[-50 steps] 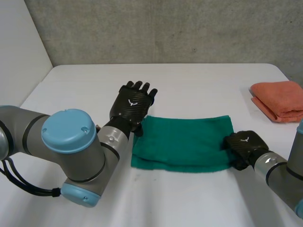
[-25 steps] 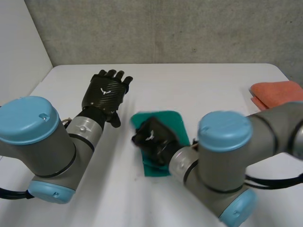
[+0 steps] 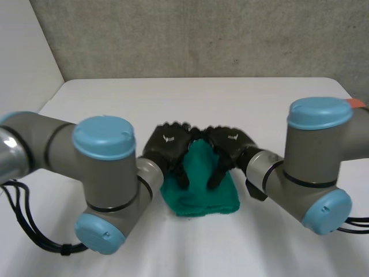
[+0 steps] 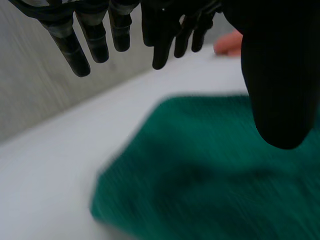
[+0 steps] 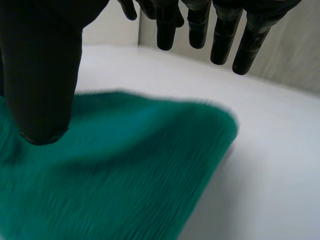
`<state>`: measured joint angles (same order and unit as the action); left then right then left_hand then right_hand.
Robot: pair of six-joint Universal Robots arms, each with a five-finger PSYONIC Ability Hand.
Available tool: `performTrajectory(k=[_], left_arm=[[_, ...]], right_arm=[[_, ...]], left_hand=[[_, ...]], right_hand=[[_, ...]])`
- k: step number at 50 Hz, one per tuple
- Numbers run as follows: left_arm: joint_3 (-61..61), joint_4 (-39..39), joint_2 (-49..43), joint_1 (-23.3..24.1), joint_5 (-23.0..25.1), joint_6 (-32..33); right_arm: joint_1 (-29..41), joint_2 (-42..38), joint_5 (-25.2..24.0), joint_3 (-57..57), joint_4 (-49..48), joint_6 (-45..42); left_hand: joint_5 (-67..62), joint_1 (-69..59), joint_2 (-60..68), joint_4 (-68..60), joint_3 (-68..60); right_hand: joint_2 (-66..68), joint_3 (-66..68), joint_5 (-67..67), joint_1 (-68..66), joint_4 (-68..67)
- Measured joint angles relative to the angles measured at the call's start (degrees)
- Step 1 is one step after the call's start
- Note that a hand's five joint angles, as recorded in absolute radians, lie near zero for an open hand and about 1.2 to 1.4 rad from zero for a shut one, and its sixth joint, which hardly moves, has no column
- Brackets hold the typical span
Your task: Fold the laundry.
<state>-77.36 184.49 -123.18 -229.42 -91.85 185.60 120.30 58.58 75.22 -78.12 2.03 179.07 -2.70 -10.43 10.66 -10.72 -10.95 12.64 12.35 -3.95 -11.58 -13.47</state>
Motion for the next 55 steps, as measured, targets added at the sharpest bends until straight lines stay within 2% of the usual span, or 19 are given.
performTrajectory(k=[6,12,15,19,26,36,39,40,43,45,52,55], left_arm=[[2.6,-5.4,-4.3,0.6,-5.1,-0.7],[2.5,-6.7,-5.6,0.2,-9.7,-0.1],[2.1,-6.7,-5.7,0.0,-9.9,0.1],[1.6,-6.6,-5.7,-0.1,-7.6,0.4],[2.3,-6.5,-4.5,0.1,-3.3,1.1],[5.8,-7.2,4.3,-3.2,2.7,1.8],[7.9,-10.5,9.5,-5.7,6.3,1.8],[7.9,-10.5,9.5,-5.7,6.3,1.8],[10.1,-15.5,12.7,-6.8,10.5,1.7],[10.6,-17.0,13.4,-7.0,11.9,1.7],[11.9,-23.4,16.5,-7.4,21.1,1.4],[11.8,-23.9,17.0,-7.5,22.7,1.2]], right_arm=[[0.3,-6.8,-0.1,4.2,4.6,-2.3],[0.4,-9.7,3.4,5.9,5.6,-9.0],[0.5,-10.0,5.5,5.9,5.6,-12.1],[0.5,-9.5,7.8,5.5,5.2,-15.3],[0.2,-7.2,8.6,4.5,4.7,-16.4],[-0.5,3.3,8.9,-0.7,1.0,-16.0],[-0.5,10.6,9.1,-7.1,-2.4,-15.8],[-0.5,10.6,9.1,-7.1,-2.4,-15.8],[-0.2,14.6,9.4,-14.0,-6.9,-15.7],[-0.1,15.3,9.6,-15.7,-8.1,-15.7],[1.5,14.6,11.0,-26.2,-18.6,-15.8],[2.6,12.7,11.3,-27.7,-22.2,-16.0]], left_hand=[[0.0,0.0,0.0,0.0,0.0],[0.0,0.0,0.0,0.0,0.0],[0.0,0.0,0.0,0.0,0.0],[0.0,0.0,0.0,0.0,0.0],[0.0,0.0,0.0,0.0,0.0],[0.0,0.0,0.0,0.0,0.0],[0.0,-0.1,0.1,0.0,0.0],[0.0,-0.1,0.1,0.0,0.0],[0.0,-0.1,0.1,0.0,0.0],[0.0,-0.1,0.1,0.0,0.0],[0.0,-0.1,0.1,0.0,0.0],[0.0,-0.1,0.1,0.0,0.0]], right_hand=[[0.0,0.0,0.0,0.0,0.0],[0.0,0.0,0.0,0.0,0.0],[0.0,0.0,0.0,0.4,0.0],[0.0,0.0,0.0,0.8,0.0],[0.0,0.0,0.0,0.8,0.0],[0.0,0.0,0.1,0.8,0.0],[0.0,0.0,0.1,0.8,0.0],[0.0,0.0,0.1,0.8,0.0],[0.0,0.0,0.1,0.8,0.0],[0.0,0.0,0.1,0.8,0.0],[0.0,0.0,0.1,0.8,0.0],[0.0,0.0,0.1,0.8,0.0]])
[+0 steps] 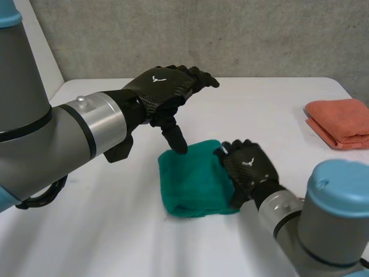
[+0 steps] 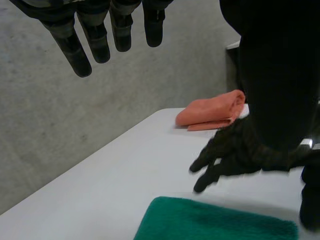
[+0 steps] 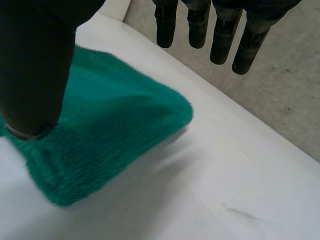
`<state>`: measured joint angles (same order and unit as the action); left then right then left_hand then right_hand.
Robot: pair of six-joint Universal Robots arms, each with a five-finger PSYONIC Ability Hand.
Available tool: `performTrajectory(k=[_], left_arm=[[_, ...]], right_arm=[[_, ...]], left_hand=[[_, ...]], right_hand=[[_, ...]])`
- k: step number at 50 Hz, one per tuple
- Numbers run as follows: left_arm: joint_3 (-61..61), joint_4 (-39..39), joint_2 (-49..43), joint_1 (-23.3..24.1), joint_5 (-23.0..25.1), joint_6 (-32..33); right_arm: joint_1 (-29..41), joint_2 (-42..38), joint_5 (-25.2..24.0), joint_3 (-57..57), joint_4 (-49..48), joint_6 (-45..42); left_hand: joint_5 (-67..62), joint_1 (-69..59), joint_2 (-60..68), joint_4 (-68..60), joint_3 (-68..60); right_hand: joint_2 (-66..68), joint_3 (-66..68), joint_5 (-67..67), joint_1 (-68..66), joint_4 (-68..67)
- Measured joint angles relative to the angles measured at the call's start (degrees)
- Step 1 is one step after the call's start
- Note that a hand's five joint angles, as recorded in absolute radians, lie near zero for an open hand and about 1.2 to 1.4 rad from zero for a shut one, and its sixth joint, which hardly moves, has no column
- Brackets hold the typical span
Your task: Fold the laundry.
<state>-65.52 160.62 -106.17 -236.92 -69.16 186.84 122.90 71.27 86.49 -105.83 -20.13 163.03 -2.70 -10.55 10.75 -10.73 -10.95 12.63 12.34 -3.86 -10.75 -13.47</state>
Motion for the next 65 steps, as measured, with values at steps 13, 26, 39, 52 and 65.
performTrajectory(k=[13,26,39,52,65], left_arm=[[-0.6,0.2,0.6,0.0,0.7,-0.3],[-0.9,0.5,0.5,0.0,0.6,-0.4],[-1.6,0.6,0.4,-0.1,0.6,-0.5],[-1.6,0.6,0.4,-0.2,0.6,-1.5],[-1.5,0.6,0.5,-0.9,0.7,-2.9]], right_arm=[[2.6,-8.9,0.1,0.7,-7.7,-0.9],[4.2,-13.9,-0.3,3.3,-13.0,-6.7],[4.5,-16.1,0.0,8.0,-14.5,-9.0],[4.4,-20.5,-0.4,13.2,-13.5,-8.8],[2.4,-17.7,-1.5,14.1,-9.1,-8.8]], left_hand=[[0.0,0.0,0.0,0.0,0.0],[0.0,0.0,0.0,0.0,0.0],[0.0,0.0,0.0,0.0,0.0],[0.0,0.0,0.0,0.0,0.0],[0.0,0.0,0.0,0.0,0.0]], right_hand=[[0.0,0.0,0.0,0.0,0.0],[11.1,11.8,-8.4,-10.0,-10.6],[14.1,14.6,-11.3,-12.3,-13.6],[34.1,34.2,-29.5,-29.0,-32.6],[45.0,45.5,-44.0,-38.1,-44.4]])
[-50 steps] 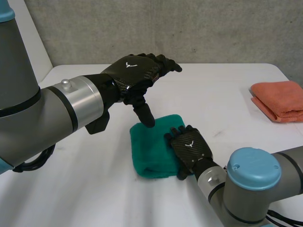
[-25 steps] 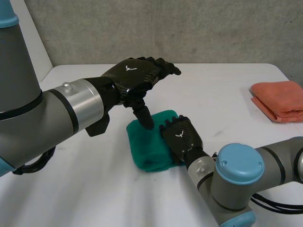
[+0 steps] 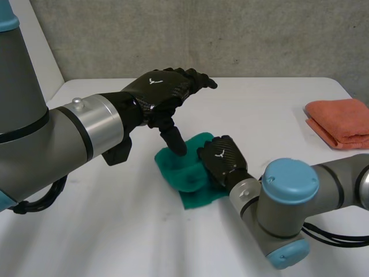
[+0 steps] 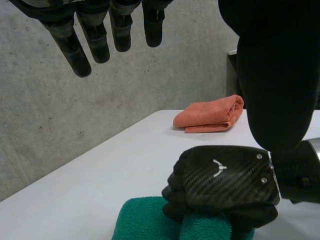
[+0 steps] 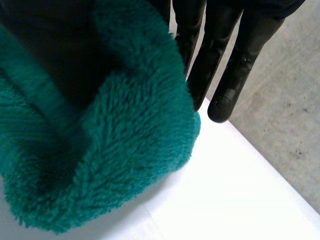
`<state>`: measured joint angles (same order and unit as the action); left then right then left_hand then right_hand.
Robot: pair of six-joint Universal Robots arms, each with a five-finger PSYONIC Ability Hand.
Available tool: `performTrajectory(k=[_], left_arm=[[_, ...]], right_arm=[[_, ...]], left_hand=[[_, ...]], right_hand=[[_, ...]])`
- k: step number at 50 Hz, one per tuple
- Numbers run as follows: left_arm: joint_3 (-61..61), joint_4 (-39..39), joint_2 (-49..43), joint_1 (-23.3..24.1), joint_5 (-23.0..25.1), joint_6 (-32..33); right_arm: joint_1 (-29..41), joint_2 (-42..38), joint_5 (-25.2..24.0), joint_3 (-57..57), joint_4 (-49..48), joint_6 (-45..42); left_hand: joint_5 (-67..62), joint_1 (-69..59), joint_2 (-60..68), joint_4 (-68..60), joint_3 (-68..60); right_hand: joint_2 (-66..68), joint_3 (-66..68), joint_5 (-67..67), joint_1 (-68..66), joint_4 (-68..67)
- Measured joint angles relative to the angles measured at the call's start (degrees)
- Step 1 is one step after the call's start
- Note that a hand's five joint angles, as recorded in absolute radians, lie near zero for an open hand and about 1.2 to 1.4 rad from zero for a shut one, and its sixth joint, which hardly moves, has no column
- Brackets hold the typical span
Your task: Fold the laundry.
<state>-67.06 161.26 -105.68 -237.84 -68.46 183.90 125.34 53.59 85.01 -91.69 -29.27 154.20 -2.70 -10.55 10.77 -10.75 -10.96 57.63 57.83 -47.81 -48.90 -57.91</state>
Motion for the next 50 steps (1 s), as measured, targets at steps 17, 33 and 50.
performTrajectory(k=[17,33,50], left_arm=[[-0.1,0.0,0.0,0.0,-0.1,0.0],[-0.4,0.0,-0.1,-0.1,-0.1,0.0],[-0.6,0.0,0.0,-0.1,-0.1,-0.1]], right_arm=[[-5.7,3.8,-7.2,-2.7,13.8,0.4],[-5.1,2.0,-7.4,-2.0,7.2,0.5],[-4.8,-1.0,-6.7,1.6,7.7,0.4]], left_hand=[[0.0,0.0,0.0,0.0,0.0],[0.0,0.0,0.0,0.0,0.0],[0.0,0.0,0.0,0.0,0.0]], right_hand=[[-36.2,-36.8,38.4,32.0,38.1],[-36.1,-36.7,36.3,31.8,37.7],[-36.1,-36.7,36.2,31.8,37.5]])
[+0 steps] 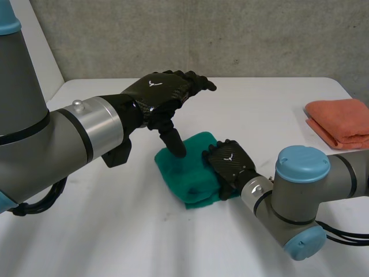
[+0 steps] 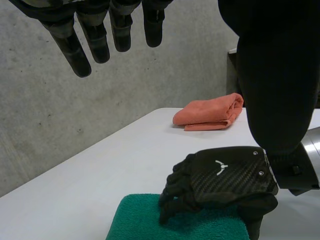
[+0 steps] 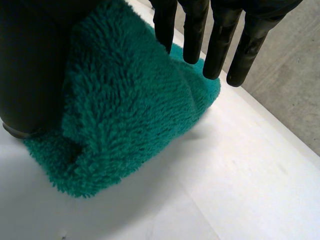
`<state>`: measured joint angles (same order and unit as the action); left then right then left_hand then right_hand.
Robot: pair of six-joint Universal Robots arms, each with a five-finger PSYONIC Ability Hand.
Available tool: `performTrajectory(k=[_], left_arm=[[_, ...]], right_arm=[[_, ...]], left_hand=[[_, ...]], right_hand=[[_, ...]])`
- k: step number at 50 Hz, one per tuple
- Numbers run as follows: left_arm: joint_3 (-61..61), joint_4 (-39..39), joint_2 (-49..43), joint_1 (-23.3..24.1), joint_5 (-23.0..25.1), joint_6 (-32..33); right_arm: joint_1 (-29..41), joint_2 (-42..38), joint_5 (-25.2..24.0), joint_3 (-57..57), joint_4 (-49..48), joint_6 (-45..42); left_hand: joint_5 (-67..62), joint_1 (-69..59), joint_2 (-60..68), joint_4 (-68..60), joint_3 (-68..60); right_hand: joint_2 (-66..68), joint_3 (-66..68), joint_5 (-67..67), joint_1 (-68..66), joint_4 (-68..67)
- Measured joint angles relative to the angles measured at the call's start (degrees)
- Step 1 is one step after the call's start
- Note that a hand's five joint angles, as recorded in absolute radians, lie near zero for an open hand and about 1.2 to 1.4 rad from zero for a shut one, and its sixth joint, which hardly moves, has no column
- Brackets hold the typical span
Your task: Fold the laundry.
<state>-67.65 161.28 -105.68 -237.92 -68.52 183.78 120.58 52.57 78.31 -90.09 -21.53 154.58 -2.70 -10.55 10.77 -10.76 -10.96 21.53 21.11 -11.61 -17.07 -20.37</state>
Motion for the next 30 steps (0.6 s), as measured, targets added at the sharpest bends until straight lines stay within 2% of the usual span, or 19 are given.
performTrajectory(k=[12,30], left_arm=[[-0.2,0.0,-0.1,0.0,0.0,0.0],[-0.2,0.0,-0.1,-0.1,0.0,0.0]], right_arm=[[0.0,3.3,-0.1,-2.4,0.1,0.4],[0.1,-1.4,-0.3,0.5,-0.4,-0.5]], left_hand=[[0.0,0.0,0.0,0.0,0.0],[0.0,0.0,0.0,0.0,0.0]], right_hand=[[0.0,0.0,0.0,0.0,0.0],[2.8,3.6,-0.8,-5.1,-5.0]])
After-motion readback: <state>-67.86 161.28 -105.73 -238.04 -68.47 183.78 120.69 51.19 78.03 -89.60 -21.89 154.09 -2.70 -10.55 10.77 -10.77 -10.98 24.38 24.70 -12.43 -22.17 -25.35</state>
